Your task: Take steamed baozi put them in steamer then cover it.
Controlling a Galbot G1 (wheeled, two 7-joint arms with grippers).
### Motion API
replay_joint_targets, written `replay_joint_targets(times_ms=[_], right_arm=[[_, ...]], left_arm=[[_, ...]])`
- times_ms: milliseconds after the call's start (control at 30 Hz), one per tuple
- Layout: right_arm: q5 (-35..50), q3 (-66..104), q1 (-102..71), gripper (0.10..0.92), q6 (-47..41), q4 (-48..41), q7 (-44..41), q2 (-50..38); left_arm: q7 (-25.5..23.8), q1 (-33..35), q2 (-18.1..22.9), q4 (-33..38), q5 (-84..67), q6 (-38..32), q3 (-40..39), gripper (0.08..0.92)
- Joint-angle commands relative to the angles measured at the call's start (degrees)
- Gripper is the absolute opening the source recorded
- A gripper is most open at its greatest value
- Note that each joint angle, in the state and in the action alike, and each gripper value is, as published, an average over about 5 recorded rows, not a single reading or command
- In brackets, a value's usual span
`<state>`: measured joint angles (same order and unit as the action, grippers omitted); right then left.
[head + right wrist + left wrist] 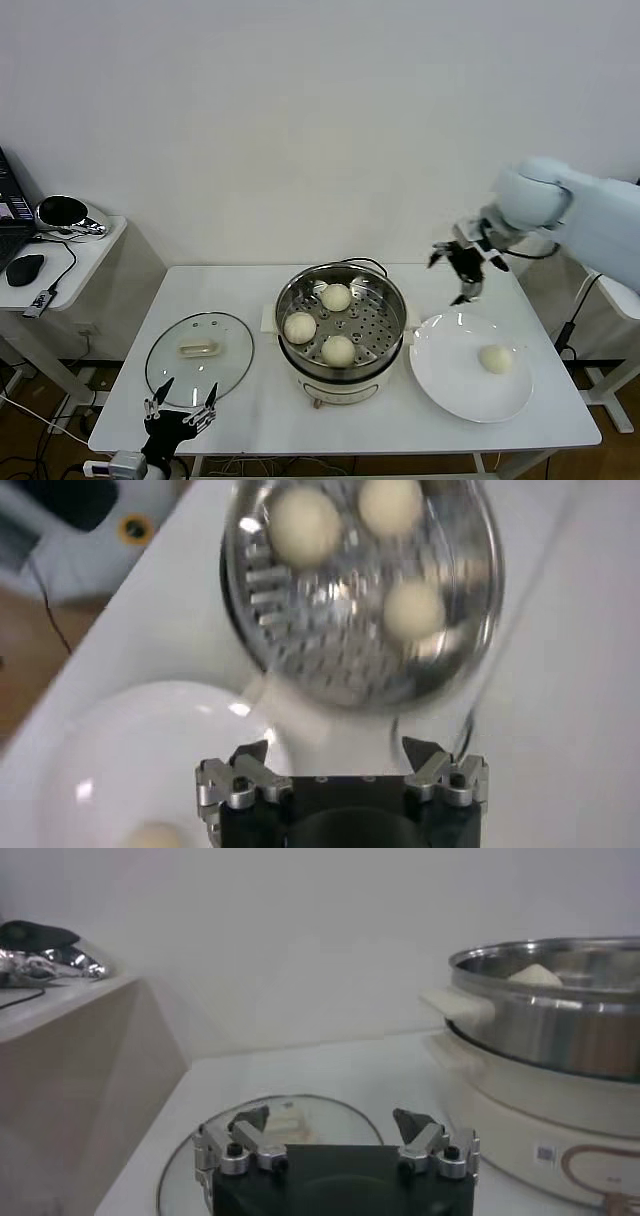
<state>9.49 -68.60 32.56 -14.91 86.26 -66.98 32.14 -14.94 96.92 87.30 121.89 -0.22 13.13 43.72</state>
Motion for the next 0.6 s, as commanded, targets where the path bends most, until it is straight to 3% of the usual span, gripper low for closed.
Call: replay_joint_targets(times_ms=[33, 233, 600], right_arm=[[-9.3, 16.5, -21.5, 0.823, -4.1, -5.8, -3.5, -6.5], [-17.9, 23.0, -32.0, 0.823, 1.2, -11.2, -4.3, -4.3], [-21.5, 28.7, -38.8, 0.823, 4.6, -17.8, -0.6, -0.1]], left_arm=[[0.0, 1.0, 0.2, 0.2, 0.3, 0.5, 0.2, 0.823], [-0.2, 1.3, 0.4, -0.2, 0.3, 0.4, 1.1, 0.823], [-0.6, 1.7, 0.5, 0.2, 1.5, 0.4, 1.3, 0.823]])
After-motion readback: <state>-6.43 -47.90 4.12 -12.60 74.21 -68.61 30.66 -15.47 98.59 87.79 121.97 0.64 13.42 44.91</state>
